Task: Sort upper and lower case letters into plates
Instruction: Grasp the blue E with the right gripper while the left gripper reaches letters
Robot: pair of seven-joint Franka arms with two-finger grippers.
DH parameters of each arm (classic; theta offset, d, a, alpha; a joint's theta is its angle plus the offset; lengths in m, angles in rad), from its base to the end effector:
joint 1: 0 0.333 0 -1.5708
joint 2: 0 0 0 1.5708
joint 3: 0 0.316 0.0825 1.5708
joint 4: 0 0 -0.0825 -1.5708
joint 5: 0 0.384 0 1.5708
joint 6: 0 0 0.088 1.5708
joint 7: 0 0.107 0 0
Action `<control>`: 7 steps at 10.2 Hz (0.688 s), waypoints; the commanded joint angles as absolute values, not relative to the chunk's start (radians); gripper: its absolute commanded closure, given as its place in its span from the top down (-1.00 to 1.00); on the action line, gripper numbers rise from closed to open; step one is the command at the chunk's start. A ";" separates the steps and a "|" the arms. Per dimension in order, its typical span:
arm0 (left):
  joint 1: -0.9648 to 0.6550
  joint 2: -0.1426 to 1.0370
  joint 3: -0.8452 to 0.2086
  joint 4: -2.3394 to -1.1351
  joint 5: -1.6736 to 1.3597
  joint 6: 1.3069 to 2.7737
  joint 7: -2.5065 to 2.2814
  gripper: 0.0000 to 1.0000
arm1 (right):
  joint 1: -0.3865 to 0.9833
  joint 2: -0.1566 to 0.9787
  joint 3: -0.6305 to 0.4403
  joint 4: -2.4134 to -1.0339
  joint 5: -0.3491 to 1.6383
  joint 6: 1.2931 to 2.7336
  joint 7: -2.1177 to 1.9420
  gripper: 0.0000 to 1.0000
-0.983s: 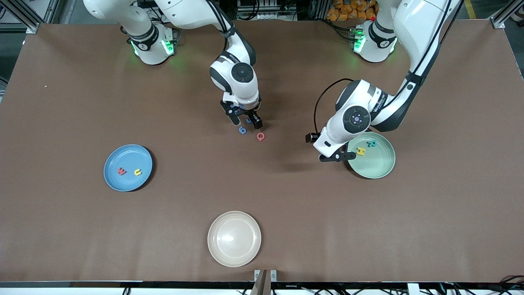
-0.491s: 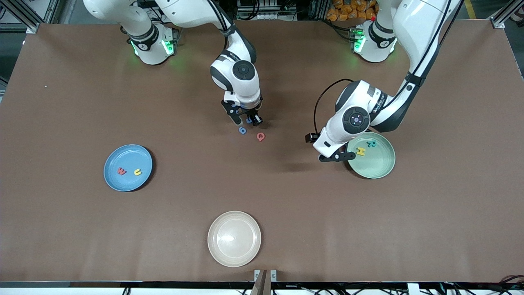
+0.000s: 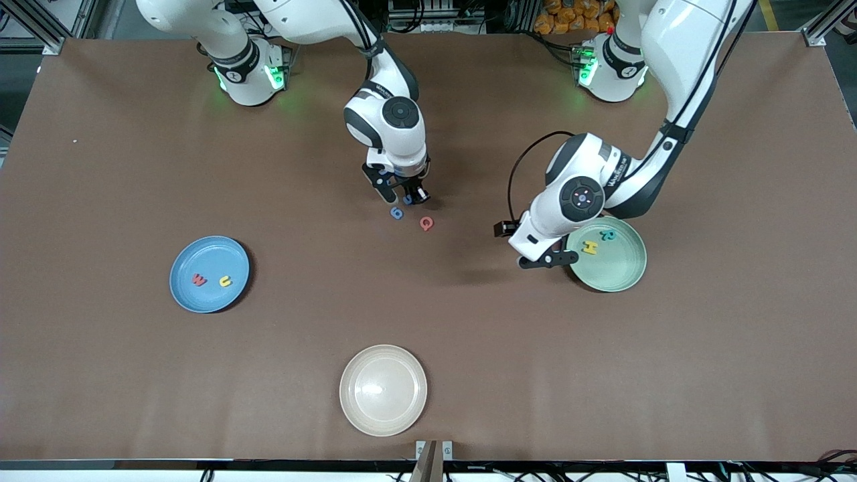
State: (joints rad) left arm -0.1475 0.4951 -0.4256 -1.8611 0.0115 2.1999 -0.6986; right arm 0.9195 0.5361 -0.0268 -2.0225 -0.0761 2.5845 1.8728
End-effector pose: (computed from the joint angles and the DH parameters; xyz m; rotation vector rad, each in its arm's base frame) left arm 0.5343 -0.3264 0.2643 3.0303 0.2316 -0.3115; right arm 0.3772 0.4709 0.1828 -2.8058 1.3763 -0.0915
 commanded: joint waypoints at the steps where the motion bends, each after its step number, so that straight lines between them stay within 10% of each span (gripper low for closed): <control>1: -0.233 0.564 -0.420 -1.754 -0.002 2.180 -0.797 1.00 | 0.836 0.496 -0.023 -2.005 -0.193 2.518 1.833 -1.00; 7: -0.463 0.687 -0.371 -1.634 0.178 2.191 -1.070 1.00 | 0.639 0.454 -0.058 -1.832 -0.201 2.274 1.446 -1.00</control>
State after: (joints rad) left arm -0.3885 0.6422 -0.3952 -1.7128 0.1117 2.2023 -0.9715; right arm 0.7065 0.4738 -0.0672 -1.8484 -0.1807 2.3194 1.5339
